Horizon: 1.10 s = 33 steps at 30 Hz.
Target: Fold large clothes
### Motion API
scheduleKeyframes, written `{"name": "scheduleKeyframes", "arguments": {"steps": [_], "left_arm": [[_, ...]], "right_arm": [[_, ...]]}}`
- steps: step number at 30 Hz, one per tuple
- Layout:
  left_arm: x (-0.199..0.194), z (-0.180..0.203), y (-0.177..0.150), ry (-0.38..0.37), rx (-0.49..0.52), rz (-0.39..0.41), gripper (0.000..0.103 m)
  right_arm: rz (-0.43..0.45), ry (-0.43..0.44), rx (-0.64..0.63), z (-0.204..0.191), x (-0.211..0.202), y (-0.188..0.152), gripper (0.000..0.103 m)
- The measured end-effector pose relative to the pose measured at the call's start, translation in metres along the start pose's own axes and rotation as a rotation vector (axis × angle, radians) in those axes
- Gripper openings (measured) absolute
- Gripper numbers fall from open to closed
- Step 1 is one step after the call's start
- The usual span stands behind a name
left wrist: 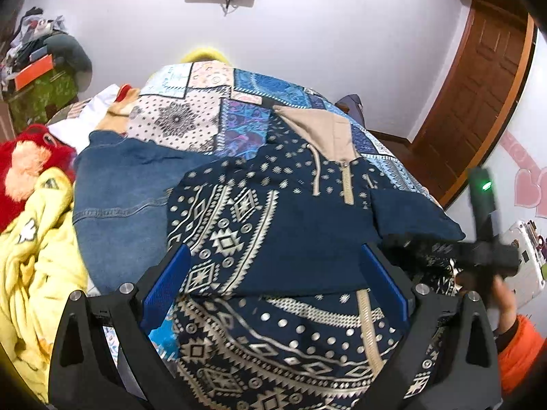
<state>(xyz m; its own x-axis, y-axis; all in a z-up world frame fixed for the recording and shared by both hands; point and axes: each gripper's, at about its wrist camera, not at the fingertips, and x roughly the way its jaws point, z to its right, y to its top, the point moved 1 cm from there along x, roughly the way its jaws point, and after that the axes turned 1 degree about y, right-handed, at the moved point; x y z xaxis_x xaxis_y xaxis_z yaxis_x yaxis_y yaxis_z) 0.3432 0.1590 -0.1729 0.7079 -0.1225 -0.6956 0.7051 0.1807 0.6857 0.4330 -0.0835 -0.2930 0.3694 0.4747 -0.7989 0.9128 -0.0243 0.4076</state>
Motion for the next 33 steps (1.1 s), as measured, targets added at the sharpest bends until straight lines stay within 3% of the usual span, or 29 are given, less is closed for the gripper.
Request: {"name": "scheduleKeyframes", "arguments": {"steps": [3,8,12,15,19,24,29,33], "left_arm": [[0.002,-0.007,-0.008,0.017,0.002,-0.015,0.099],[0.005,-0.009,-0.018,0.028,0.012,-0.036,0.099],[0.004,-0.002,-0.021,0.022,0.026,-0.053,0.099],[0.003,0.01,-0.02,0.014,0.051,-0.068,0.099],[0.003,0.036,-0.013,0.014,0.118,-0.071,0.099],[0.01,0.088,0.002,-0.013,0.213,-0.067,0.099],[0.035,0.162,0.015,-0.118,0.292,-0.11,0.099],[0.065,0.219,0.016,-0.173,0.378,-0.162,0.099]], "right_arm": [[-0.038,-0.032,0.028,0.003,0.017,-0.012,0.009],[-0.094,-0.029,0.117,0.008,0.012,-0.026,0.009],[-0.271,0.049,0.091,0.0,0.014,-0.044,0.009],[-0.292,0.078,0.042,-0.004,0.007,-0.053,0.009],[-0.207,0.059,-0.021,0.002,-0.028,-0.055,0.009],[-0.015,-0.043,-0.079,0.029,-0.093,-0.038,0.009],[0.146,-0.187,-0.08,0.075,-0.152,-0.025,0.009],[0.215,-0.288,-0.052,0.112,-0.182,-0.023,0.009]]}}
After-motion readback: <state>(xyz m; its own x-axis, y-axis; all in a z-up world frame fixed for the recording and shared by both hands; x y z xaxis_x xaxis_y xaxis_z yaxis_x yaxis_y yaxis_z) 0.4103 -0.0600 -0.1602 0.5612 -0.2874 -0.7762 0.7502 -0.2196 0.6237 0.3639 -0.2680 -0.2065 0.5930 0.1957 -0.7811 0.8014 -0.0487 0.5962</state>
